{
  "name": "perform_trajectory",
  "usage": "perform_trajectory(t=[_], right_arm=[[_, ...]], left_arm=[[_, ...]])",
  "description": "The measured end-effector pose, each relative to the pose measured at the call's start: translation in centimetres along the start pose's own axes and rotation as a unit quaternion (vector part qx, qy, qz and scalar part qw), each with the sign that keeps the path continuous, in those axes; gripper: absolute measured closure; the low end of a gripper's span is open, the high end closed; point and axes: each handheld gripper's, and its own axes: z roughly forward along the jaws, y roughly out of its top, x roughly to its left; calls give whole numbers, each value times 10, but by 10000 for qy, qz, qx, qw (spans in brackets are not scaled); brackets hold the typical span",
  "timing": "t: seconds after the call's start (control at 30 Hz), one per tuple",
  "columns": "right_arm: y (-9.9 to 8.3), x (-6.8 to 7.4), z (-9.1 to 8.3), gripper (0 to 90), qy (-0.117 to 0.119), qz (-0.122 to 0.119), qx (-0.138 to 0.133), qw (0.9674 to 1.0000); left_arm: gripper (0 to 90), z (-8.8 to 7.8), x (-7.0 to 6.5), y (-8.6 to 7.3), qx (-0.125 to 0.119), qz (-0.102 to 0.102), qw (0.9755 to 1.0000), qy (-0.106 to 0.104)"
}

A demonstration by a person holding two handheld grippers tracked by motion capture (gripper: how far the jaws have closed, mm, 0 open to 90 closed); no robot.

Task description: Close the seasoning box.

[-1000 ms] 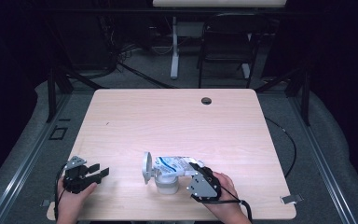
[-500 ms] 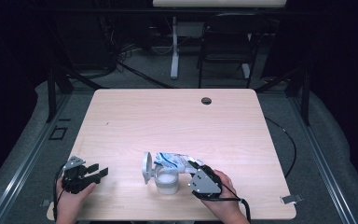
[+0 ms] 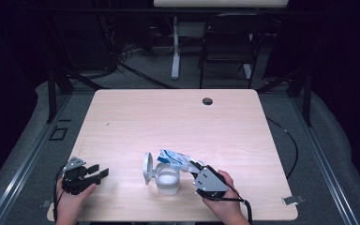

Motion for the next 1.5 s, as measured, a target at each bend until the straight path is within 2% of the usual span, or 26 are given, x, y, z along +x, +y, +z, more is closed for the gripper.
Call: perform_trajectory(t=[0.37, 0.63, 0.67, 1.0, 1.5], right_arm=[[-7, 0, 5, 805, 108, 282, 34, 9995], [-11, -3, 8, 806, 87, 448, 80, 9989], [-12, -5, 8, 806, 81, 491, 70, 9987], [-23, -10, 12, 806, -7, 478, 261, 9985], [-41, -24, 20, 807, -125, 612, 565, 9964]], left_arm=[[487, 0, 0, -1, 35, 13, 10000, -12], [487, 0, 2, -1, 62, 1, 10000, -10], [486, 1, 2, -2, -2, -17, 10000, 15], [486, 0, 1, -2, 17, 7, 10000, 17], [486, -1, 0, -2, 79, 31, 10000, 42]])
